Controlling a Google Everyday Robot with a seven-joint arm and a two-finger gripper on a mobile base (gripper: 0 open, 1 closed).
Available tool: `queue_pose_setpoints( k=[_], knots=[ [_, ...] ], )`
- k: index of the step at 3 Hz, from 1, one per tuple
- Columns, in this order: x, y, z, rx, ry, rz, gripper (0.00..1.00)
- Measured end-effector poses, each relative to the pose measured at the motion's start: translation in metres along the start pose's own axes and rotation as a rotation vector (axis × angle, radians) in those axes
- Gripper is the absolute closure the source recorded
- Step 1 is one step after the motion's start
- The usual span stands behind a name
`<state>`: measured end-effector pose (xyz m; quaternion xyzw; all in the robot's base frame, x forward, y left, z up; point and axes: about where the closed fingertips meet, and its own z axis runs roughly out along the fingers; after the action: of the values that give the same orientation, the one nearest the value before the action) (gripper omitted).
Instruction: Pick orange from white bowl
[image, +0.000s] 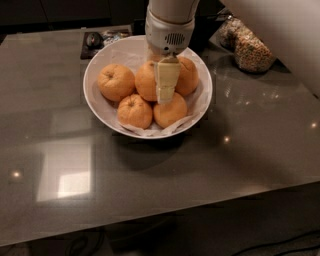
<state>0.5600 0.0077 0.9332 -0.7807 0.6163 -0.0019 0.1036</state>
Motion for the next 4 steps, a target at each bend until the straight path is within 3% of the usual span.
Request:
queue_pose_setpoints(
  k=[1,2,4],
  knots=[
    [0.0018,0.0005,0.0133,-0.032,0.001,-0.004,0.27],
    [0.0018,0.0005,0.0133,-0.032,0.001,-0.004,0.46],
    [0.0017,0.0005,0.0132,-0.032,0.001,-0.004,0.92]
  ],
)
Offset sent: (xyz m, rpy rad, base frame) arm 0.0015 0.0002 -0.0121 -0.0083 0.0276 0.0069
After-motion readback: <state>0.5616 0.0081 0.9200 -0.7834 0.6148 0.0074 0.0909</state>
